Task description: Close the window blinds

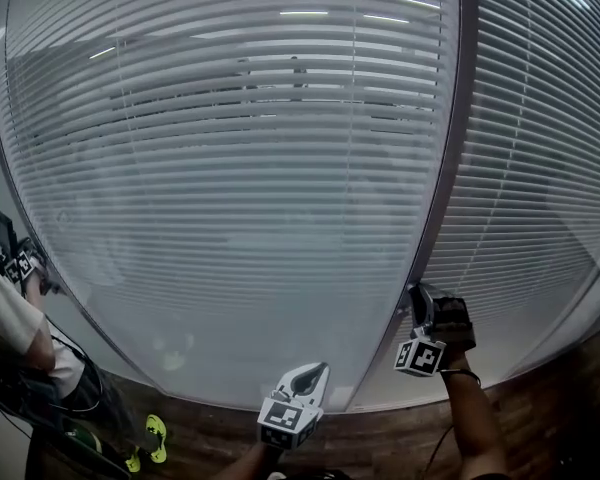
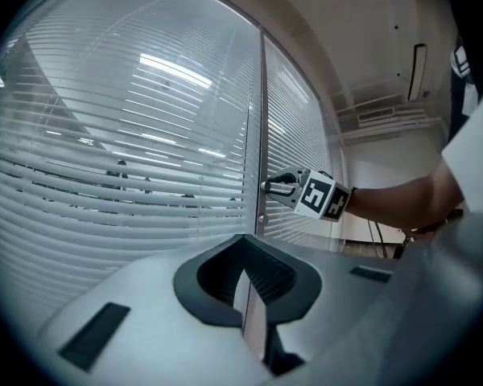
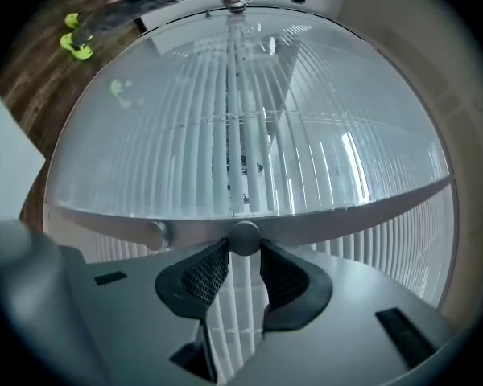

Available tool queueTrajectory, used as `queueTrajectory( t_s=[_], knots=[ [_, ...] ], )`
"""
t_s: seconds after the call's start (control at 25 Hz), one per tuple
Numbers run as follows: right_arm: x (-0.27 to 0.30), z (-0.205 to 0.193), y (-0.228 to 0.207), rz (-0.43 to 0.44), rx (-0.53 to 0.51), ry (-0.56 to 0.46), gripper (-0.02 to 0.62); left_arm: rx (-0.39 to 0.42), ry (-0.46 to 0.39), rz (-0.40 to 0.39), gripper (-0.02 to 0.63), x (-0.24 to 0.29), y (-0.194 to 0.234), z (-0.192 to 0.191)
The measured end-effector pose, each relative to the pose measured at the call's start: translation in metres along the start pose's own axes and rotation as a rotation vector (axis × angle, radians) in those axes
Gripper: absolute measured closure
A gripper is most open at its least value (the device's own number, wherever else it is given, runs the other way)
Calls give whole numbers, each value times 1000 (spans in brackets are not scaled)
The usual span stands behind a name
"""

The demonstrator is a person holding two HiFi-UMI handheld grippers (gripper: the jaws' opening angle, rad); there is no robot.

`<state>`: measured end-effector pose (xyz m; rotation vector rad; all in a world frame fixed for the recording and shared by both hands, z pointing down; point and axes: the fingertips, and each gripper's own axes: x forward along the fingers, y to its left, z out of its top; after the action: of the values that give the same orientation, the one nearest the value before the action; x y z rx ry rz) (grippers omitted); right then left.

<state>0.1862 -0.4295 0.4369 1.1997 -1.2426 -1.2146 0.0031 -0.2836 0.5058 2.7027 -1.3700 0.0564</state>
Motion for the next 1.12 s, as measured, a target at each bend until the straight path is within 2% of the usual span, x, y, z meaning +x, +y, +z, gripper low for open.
queueTrajectory(
  t_s=[0.08,0.12,0.2,0.32,0.56,0.64,0.68,0.72,0.96,1.12],
  knots=[
    [0,-2,0,-5,-38,1,469,1,2,-2,606,0,0,0],
    [0,-2,0,-5,-24,2,468,2,3,-3,606,0,-1,0],
    [0,-2,0,8,88,-10,468,4,3,-6,606,-1,-2,1],
    [-4,1,1,79,408,-46,468,2,3,-1,606,-1,0,1],
    [-7,-5,-2,214,1201,-103,456,-8,5,5,606,-2,1,-1],
    [-3,-8,0,248,1403,-125,456,-8,5,1,606,-1,0,-1],
    [-3,-8,1,254,1469,-136,456,-6,5,-2,606,-1,-2,-1],
    [-4,-7,1,249,1503,-143,456,-5,6,-5,606,-1,-3,-2],
    [-3,-7,-6,156,1555,-140,457,-10,6,3,606,-3,0,-2],
    [-4,-9,-11,135,1553,-156,469,-12,8,9,606,-3,3,-4]
  ],
)
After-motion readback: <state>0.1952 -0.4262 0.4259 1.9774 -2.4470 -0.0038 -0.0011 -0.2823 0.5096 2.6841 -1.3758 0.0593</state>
